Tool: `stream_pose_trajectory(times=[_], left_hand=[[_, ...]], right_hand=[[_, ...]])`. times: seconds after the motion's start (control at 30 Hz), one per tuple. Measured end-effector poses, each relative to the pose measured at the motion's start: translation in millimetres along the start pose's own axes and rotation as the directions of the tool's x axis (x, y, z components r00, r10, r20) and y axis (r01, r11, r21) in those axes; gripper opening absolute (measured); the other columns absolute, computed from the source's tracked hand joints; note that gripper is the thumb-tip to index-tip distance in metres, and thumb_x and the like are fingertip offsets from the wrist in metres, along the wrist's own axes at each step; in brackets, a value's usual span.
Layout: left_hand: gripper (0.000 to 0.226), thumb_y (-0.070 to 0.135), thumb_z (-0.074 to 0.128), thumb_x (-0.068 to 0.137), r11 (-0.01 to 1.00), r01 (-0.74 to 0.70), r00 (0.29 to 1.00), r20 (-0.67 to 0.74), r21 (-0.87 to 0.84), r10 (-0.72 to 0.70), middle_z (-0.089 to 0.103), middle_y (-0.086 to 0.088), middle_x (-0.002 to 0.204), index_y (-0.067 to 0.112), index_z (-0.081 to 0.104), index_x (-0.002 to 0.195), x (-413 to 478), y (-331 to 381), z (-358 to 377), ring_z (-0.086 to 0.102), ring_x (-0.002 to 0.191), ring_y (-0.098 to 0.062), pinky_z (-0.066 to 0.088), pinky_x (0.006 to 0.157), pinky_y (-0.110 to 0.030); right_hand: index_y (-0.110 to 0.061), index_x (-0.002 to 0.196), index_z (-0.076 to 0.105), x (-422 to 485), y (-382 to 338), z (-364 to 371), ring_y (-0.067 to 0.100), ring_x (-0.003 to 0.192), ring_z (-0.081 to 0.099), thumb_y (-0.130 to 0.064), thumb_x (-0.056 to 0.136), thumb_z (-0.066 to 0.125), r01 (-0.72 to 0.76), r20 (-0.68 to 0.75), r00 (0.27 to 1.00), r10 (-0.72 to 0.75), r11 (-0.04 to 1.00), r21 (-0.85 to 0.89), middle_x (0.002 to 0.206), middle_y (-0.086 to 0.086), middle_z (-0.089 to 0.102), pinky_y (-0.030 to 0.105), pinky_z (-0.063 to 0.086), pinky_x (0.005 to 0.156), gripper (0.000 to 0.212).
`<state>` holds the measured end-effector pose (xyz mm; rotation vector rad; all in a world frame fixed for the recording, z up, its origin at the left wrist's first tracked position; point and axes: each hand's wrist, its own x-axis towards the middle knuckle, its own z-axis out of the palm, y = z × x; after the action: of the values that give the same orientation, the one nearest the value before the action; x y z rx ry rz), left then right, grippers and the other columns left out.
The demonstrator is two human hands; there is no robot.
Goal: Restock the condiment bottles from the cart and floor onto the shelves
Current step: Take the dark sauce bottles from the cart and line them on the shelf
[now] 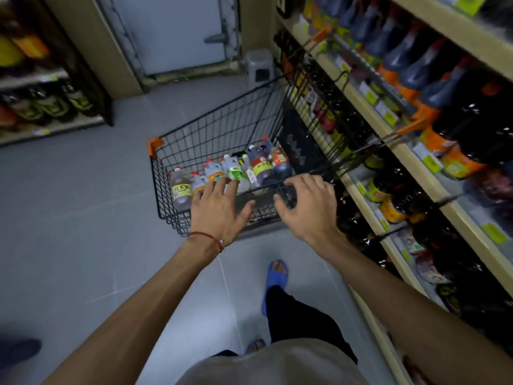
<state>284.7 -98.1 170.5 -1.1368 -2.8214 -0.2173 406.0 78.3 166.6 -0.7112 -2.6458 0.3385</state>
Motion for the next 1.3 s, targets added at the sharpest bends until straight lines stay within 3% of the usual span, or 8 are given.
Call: stream_pose_trajectory(times=[0.13, 0.43, 0.7, 0.9, 1.03, 1.17, 1.3], left_hand=[[0.061, 0.064, 0.036, 0.095, 0.998, 0.062, 0.998, 0.025, -0.024, -0.061, 0.058, -0.007, 0.130, 0.020, 0.054, 0.133, 52, -12, 14, 0.053, 0.119, -0.031, 0.047, 0.094, -0.048], [0.063, 0.062, 0.035, 0.095, 0.983, 0.164, 0.976, 0.155, -0.082, -0.150, 0.059, -0.007, 0.128, 0.017, 0.056, 0.134, 170, -9, 68, 0.054, 0.117, -0.033, 0.045, 0.091, -0.047], [0.069, 0.067, 0.030, 0.091, 0.949, 0.275, 0.926, 0.307, -0.153, -0.219, 0.059, -0.006, 0.129, 0.017, 0.054, 0.133, 243, -18, 136, 0.053, 0.120, -0.033, 0.049, 0.091, -0.050], [0.060, 0.059, 0.044, 0.096, 0.904, 0.353, 0.886, 0.397, -0.242, -0.240, 0.058, -0.009, 0.129, 0.014, 0.054, 0.135, 299, -29, 201, 0.054, 0.120, -0.035, 0.047, 0.096, -0.050], [0.073, 0.059, 0.058, 0.093, 0.745, 0.566, 0.762, 0.569, -0.352, -0.310, 0.046, -0.014, 0.150, 0.012, 0.044, 0.147, 321, -25, 259, 0.046, 0.134, -0.038, 0.044, 0.105, -0.052], [0.094, 0.064, 0.071, 0.080, 0.438, 0.803, 0.575, 0.716, -0.404, -0.395, 0.037, -0.022, 0.153, 0.003, 0.038, 0.143, 341, -10, 312, 0.044, 0.136, -0.042, 0.045, 0.105, -0.052], [0.121, 0.055, 0.081, 0.078, 0.282, 0.899, 0.434, 0.776, -0.335, -0.458, 0.003, -0.019, 0.168, 0.001, 0.009, 0.158, 357, 3, 351, 0.013, 0.154, -0.039, 0.024, 0.123, -0.049]], right_hand=[[-0.018, 0.105, 0.070, 59, 6, 30, 0.027, 0.102, 0.061, -0.048, 0.086, 0.059, 0.064, -0.015, 0.998, -0.063, 0.996, 0.064, 0.102, 0.001, 0.069, 0.043, 0.044, 0.090, 0.037], [-0.020, 0.102, 0.067, 177, 53, 86, 0.027, 0.100, 0.058, -0.049, 0.086, 0.057, 0.072, 0.158, 0.984, -0.086, 0.993, 0.091, 0.101, 0.000, 0.066, 0.044, 0.045, 0.086, 0.035], [-0.025, 0.111, 0.069, 241, 84, 140, 0.024, 0.111, 0.057, -0.052, 0.085, 0.055, -0.175, 0.301, 0.940, 0.158, 0.984, 0.030, 0.112, -0.002, 0.068, 0.041, 0.043, 0.092, 0.039], [-0.017, 0.104, 0.072, 264, 96, 193, 0.031, 0.104, 0.061, -0.043, 0.083, 0.063, -0.266, 0.275, 0.928, 0.251, 0.964, 0.019, 0.105, 0.004, 0.070, 0.043, 0.048, 0.085, 0.035], [-0.017, 0.108, 0.071, 273, 104, 223, 0.033, 0.105, 0.062, -0.043, 0.085, 0.058, -0.347, 0.299, 0.902, 0.311, 0.935, 0.072, 0.110, 0.006, 0.070, 0.048, 0.055, 0.083, 0.037], [-0.017, 0.111, 0.069, 275, 115, 256, 0.027, 0.108, 0.059, -0.038, 0.089, 0.064, -0.421, 0.356, 0.857, 0.374, 0.905, 0.064, 0.113, 0.004, 0.067, 0.048, 0.055, 0.083, 0.031], [-0.017, 0.110, 0.069, 275, 127, 281, 0.024, 0.105, 0.059, -0.041, 0.086, 0.064, -0.451, 0.386, 0.832, 0.398, 0.891, 0.052, 0.110, 0.001, 0.067, 0.046, 0.057, 0.080, 0.035]])
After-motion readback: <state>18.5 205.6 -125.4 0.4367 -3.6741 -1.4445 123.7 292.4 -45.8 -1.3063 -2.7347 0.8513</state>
